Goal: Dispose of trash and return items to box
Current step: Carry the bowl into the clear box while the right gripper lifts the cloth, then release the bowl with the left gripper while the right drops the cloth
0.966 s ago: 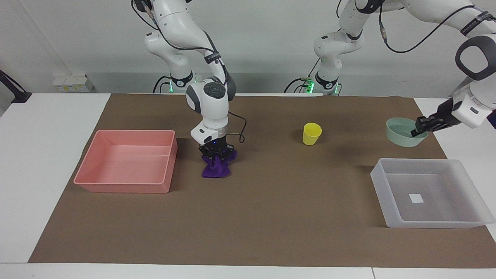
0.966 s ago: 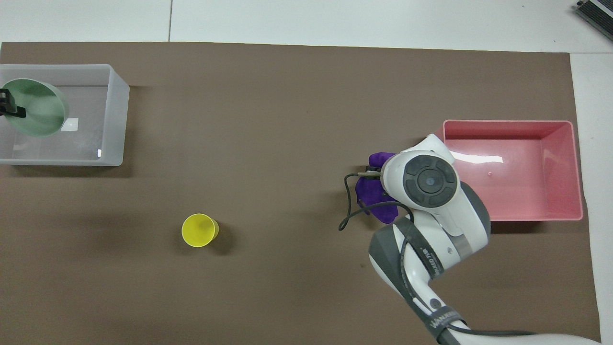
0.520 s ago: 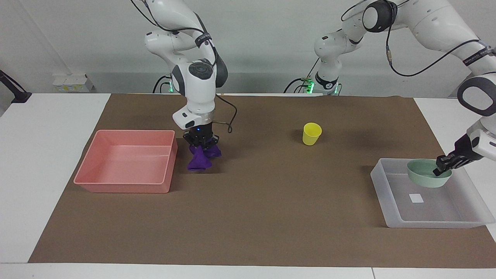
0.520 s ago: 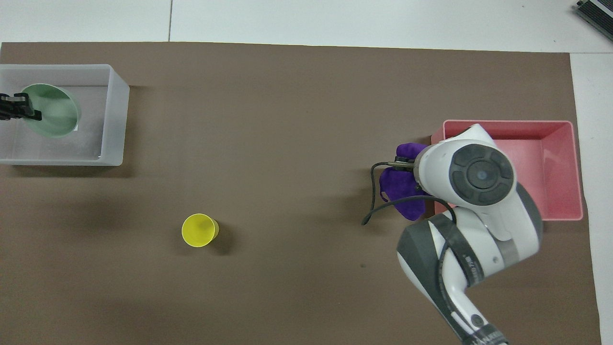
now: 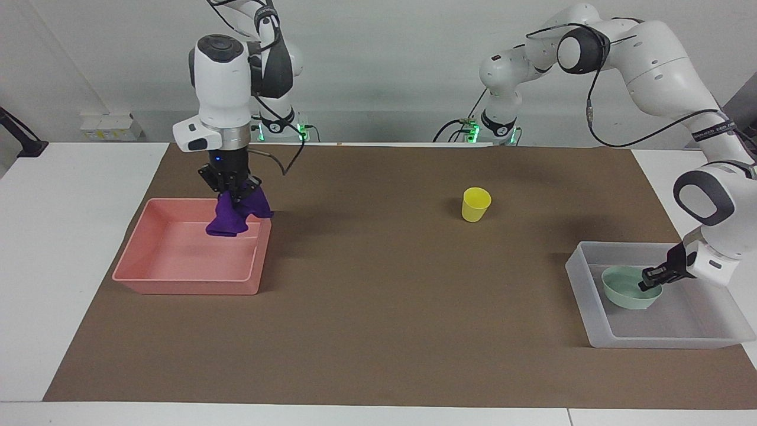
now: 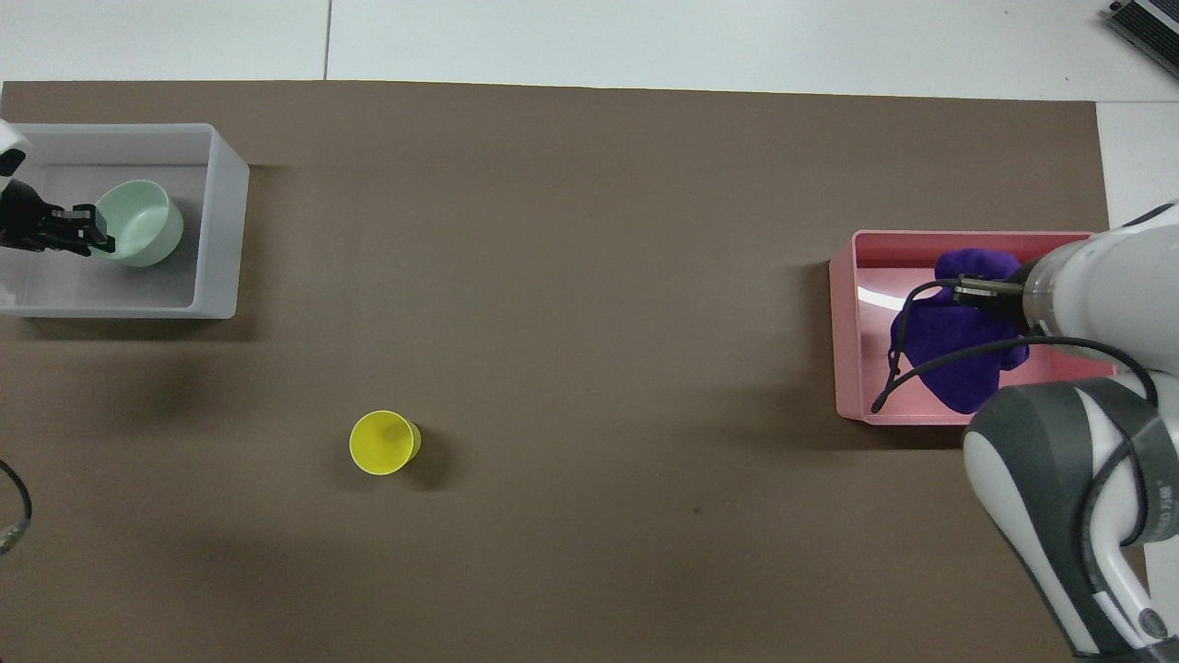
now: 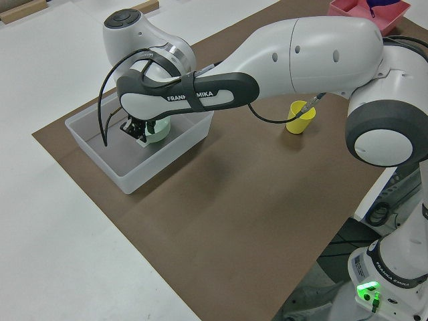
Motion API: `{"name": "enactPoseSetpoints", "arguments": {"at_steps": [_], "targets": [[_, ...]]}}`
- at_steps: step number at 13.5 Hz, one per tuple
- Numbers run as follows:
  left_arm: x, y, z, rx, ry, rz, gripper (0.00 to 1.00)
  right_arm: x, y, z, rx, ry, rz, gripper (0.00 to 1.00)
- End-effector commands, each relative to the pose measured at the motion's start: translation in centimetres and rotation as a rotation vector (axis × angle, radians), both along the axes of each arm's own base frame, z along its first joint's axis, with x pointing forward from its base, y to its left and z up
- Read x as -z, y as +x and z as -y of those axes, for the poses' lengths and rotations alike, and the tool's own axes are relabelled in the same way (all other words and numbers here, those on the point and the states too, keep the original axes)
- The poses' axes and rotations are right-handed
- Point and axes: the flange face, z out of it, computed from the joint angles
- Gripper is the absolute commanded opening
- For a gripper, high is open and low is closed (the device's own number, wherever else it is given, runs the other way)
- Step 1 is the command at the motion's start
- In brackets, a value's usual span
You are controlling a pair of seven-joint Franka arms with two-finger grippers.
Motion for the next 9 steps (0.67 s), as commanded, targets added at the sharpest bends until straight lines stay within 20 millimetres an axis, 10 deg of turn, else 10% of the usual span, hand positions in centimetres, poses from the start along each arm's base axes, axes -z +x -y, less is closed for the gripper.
{"name": "enactPoseSetpoints", "arguments": {"at_steps": [1,8,9], "targets": [[-1.9,0.5,0.2,0.007,0.021,0.022,1.0,0.0,0.3,2.4,-0.033,-0.021,-0.026,0.0],[-13.4,-1.9,9.5,0.138,0.025,-0.01,1.0,0.7,0.6,5.7,-0.037,0.016,-0.034,0.0],[-14.6,-3.4,11.9,0.168,0.007,-0.076,1.0,0.7,0.5,5.7,-0.04,0.015,-0.042,0.17]]}}
